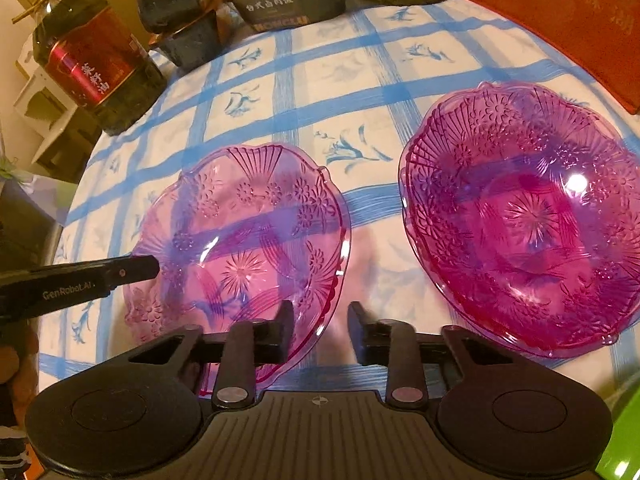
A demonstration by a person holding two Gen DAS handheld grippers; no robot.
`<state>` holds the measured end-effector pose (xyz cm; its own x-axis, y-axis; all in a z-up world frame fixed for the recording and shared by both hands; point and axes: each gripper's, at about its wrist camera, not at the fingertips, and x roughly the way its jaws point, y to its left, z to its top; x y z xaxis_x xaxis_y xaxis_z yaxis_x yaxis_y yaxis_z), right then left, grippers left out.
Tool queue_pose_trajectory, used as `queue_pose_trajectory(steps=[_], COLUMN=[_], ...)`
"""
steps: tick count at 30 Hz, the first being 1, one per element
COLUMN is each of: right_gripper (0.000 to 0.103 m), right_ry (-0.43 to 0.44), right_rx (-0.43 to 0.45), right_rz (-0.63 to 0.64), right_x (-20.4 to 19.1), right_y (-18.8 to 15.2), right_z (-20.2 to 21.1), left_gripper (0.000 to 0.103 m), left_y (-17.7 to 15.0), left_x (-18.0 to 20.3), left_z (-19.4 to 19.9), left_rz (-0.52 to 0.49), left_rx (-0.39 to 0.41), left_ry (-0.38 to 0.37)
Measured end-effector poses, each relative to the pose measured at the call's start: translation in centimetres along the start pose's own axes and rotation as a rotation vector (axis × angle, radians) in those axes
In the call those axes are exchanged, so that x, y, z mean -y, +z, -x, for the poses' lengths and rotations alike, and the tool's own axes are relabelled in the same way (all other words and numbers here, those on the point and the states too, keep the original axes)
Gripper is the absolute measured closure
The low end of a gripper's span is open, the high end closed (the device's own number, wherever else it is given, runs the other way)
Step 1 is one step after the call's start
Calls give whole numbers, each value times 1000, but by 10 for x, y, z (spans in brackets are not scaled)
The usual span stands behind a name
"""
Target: Organize plates and bowls
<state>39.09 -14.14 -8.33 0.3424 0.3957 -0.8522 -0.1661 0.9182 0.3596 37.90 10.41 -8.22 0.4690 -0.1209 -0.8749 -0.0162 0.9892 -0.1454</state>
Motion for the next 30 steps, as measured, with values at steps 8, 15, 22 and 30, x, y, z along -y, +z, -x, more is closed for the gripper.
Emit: queue_pose_trajectory(steps=[8, 15, 22, 30], right_gripper=[87, 87, 87, 87], right_ry=[8, 18, -19, -73], right_rx=[48, 129, 192, 231], right_rz=[22, 27, 1, -32], right_x=[-8, -5, 26, 69], right_y=[1, 1, -7, -22], right_z=[21, 77, 133, 176], left_gripper=[92, 93, 93, 93], left_y=[-1, 7, 9, 0], left_x=[8, 33, 89, 148], left_z=[28, 76, 104, 108], left_rz=[-19, -39, -89, -130], left_rx=[48, 108, 143, 142], left_ry=[17, -3, -57, -119])
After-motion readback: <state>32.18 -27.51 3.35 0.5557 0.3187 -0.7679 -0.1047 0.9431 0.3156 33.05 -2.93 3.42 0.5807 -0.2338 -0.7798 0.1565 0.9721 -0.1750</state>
